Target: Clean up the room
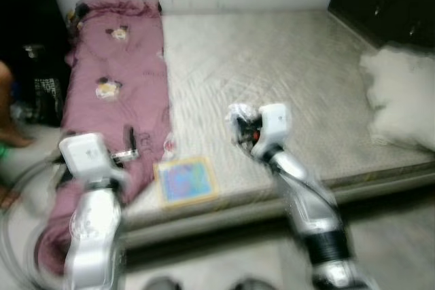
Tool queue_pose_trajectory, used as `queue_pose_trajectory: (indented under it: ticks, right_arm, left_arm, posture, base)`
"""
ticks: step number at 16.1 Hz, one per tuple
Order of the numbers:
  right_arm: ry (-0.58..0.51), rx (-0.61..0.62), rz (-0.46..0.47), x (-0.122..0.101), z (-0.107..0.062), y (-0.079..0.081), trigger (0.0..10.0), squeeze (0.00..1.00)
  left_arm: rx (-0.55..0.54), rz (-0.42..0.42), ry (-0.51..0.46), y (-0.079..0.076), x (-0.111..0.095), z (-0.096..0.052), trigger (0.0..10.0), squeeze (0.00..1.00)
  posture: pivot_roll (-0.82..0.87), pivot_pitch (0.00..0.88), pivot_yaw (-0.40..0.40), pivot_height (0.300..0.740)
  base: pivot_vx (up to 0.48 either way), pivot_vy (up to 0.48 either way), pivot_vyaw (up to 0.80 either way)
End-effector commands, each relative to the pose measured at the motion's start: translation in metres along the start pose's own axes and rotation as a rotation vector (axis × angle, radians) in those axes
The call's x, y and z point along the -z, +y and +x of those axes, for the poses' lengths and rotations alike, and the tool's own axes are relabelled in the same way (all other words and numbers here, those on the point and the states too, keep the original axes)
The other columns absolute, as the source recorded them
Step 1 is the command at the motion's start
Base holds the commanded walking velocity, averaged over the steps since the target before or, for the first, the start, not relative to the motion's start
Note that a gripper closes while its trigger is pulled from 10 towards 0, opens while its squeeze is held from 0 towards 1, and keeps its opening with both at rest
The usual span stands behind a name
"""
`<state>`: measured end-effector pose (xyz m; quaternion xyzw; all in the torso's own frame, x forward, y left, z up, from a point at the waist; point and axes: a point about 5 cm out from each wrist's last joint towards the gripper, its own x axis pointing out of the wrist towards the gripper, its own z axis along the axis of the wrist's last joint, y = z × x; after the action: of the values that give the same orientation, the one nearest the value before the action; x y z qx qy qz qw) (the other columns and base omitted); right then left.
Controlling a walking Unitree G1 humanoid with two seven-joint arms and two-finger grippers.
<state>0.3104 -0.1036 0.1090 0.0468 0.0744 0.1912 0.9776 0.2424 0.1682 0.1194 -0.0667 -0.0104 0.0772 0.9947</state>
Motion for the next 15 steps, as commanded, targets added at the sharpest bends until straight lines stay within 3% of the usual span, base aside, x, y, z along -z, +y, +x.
queue_pose_trajectory:
  ticks: [1, 8, 10, 15]
  right_arm:
    - [-0.030, -0.022, 0.002, -0.008, 0.003, 0.006, 10.0, 0.00]
    - [-0.051, -0.061, -0.026, -0.012, 0.004, 0.011, 10.0, 0.00]
    - [-0.063, -0.084, -0.036, -0.014, 0.005, 0.013, 10.0, 0.00]
    - [-0.071, -0.125, -0.061, -0.017, 0.006, 0.017, 10.0, 0.00]
  left_arm:
    - [-0.014, 0.015, -0.012, 0.005, -0.003, 0.001, 10.0, 0.00]
    - [-0.029, 0.029, -0.041, 0.004, -0.008, 0.003, 10.0, 0.00]
    - [-0.034, 0.039, -0.062, 0.003, -0.011, 0.004, 10.0, 0.00]
    - [-0.039, 0.089, -0.094, -0.005, -0.018, 0.005, 10.0, 0.00]
  posture:
    - [-0.01, 0.000, -0.036, 0.740]
    - [-0.01, 0.000, -0.043, 0.740]
    - [-0.01, 0.000, -0.045, 0.740]
    - [0.01, 0.000, -0.062, 0.740]
  base:
    - [0.000, 0.480, 0.00]
    - [0.000, 0.480, 0.00]
    - [0.000, 0.000, 0.23]
    - [0.000, 0.000, 0.80]
